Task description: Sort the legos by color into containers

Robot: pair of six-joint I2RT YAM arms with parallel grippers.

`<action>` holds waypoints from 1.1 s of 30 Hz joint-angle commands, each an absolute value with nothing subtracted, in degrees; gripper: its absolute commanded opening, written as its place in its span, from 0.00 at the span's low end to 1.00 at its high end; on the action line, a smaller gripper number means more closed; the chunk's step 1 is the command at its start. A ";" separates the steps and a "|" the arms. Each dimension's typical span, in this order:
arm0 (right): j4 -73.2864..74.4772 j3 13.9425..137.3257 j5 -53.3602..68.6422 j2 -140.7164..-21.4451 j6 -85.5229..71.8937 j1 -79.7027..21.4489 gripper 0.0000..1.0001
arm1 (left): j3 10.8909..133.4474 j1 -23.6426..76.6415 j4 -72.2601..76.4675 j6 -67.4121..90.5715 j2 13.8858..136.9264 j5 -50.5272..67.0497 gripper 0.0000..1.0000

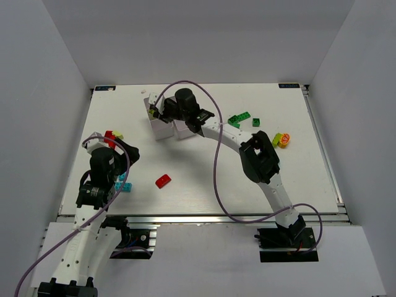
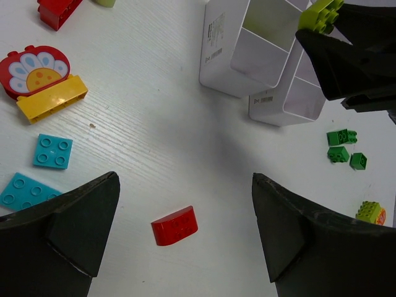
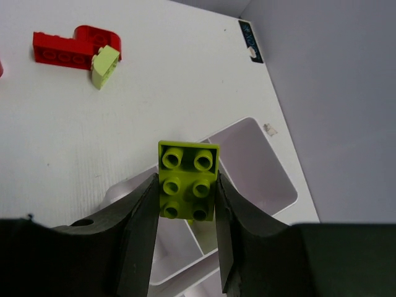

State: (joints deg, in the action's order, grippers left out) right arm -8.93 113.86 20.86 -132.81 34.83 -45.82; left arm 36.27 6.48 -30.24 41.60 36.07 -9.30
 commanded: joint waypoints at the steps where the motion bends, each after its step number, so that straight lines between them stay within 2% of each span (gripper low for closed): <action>1: -17.22 114.96 18.02 -133.94 33.58 -46.32 0.00 | 36.04 6.15 -31.73 42.19 34.89 -10.46 0.97; 4: -18.98 114.87 16.88 -135.00 33.66 -46.41 0.00 | 36.12 6.15 -32.61 41.92 34.89 -10.72 0.97; 5: -19.42 114.87 16.53 -135.26 33.66 -46.41 0.07 | 36.21 6.15 -32.87 41.84 34.89 -10.81 0.97; 6: -20.12 114.52 16.18 -135.70 33.75 -46.41 0.09 | 36.30 6.15 -32.96 41.84 34.81 -10.81 0.97; 15: -22.67 114.78 13.71 -138.78 34.37 -46.41 0.15 | 37.09 6.15 -33.75 41.84 34.98 -10.72 0.97; 18: -23.64 114.87 12.57 -139.13 33.67 -46.49 0.32 | 37.53 6.15 -34.36 41.75 34.89 -10.98 0.97; 19: -24.08 114.61 12.13 -139.13 33.49 -46.41 0.44 | 37.53 6.15 -34.37 41.75 34.89 -11.07 0.97; 21: -24.43 113.91 12.39 -138.96 33.66 -46.49 0.47 | 37.44 6.15 -34.19 42.01 34.89 -10.90 0.97; 22: -24.43 113.65 12.65 -138.87 33.58 -46.49 0.53 | 37.35 6.15 -34.19 42.10 34.81 -10.81 0.97; 24: -24.52 113.20 12.66 -138.69 33.75 -46.49 0.57 | 37.27 6.15 -33.66 42.27 34.89 -10.46 0.97; 25: -24.87 112.51 12.74 -138.17 34.10 -46.41 0.69 | 37.27 6.15 -32.70 42.19 34.98 -9.50 0.97; 31: -25.49 110.92 13.27 -136.33 34.28 -46.41 0.71 | 37.35 6.15 -29.89 41.22 35.16 -5.90 0.97; 33: -25.23 110.48 13.45 -134.31 34.19 -46.32 0.76 | 37.35 6.15 -27.88 40.96 35.42 -4.14 0.97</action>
